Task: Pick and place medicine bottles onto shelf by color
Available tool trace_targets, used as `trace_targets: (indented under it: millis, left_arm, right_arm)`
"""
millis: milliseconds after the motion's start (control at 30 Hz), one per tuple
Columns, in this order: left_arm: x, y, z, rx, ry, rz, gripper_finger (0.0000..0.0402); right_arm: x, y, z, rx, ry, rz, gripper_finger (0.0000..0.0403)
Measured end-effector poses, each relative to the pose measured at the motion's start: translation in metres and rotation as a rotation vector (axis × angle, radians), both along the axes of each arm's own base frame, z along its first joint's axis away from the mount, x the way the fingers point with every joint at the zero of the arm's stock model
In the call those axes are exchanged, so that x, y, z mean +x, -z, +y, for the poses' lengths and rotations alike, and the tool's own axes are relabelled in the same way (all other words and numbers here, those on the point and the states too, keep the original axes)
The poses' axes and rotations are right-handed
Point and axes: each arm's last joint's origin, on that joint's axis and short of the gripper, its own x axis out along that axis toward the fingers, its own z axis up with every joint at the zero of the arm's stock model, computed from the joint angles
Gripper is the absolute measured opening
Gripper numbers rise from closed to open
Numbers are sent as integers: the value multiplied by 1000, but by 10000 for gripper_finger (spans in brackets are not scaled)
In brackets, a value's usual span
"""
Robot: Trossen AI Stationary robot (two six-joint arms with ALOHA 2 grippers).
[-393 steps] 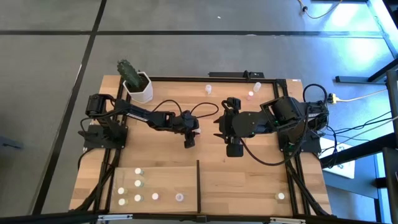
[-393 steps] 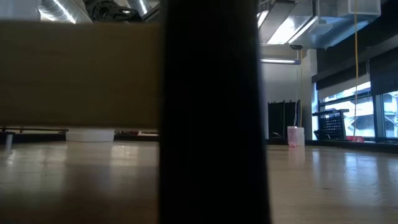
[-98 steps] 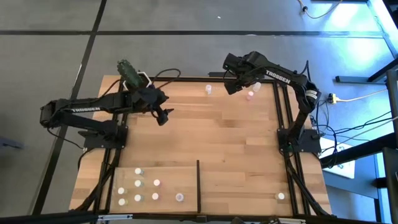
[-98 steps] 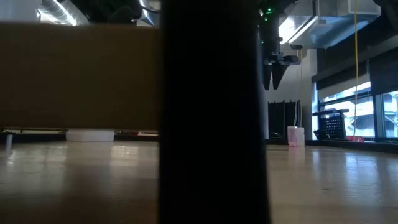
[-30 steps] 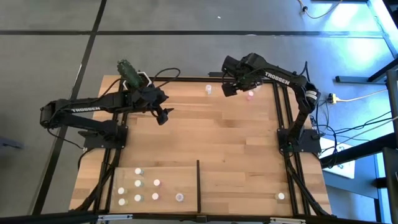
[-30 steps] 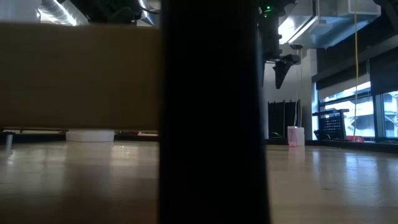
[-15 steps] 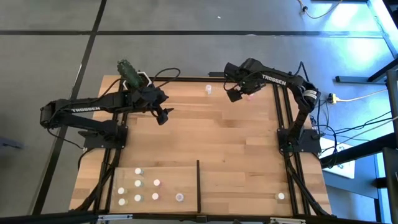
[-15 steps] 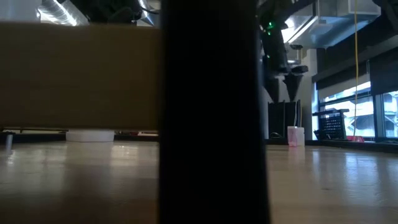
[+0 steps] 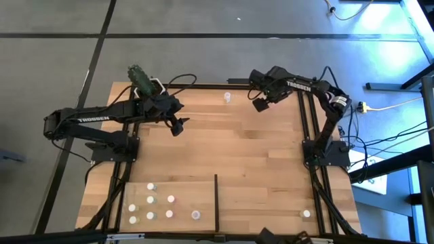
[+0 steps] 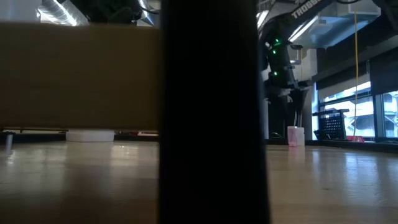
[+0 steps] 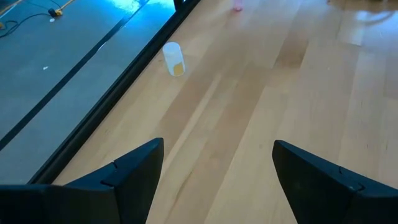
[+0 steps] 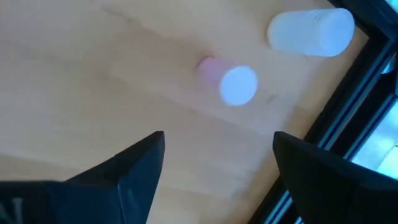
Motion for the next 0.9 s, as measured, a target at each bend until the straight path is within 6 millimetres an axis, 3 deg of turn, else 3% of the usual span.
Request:
trace_targets:
  millis: [367,667,900]
  left_arm:
    - [0,0,0,0,0,0,295]
    - [0,0,0,0,0,0,295]
    - [0,0,0,0,0,0,295]
  right_arm:
    - [-16,16,-22,-16,-6,-45,300]
    - [-25,40,-23,28,19,-103,300]
    - [-24,44,-25,5,-5,-125,300]
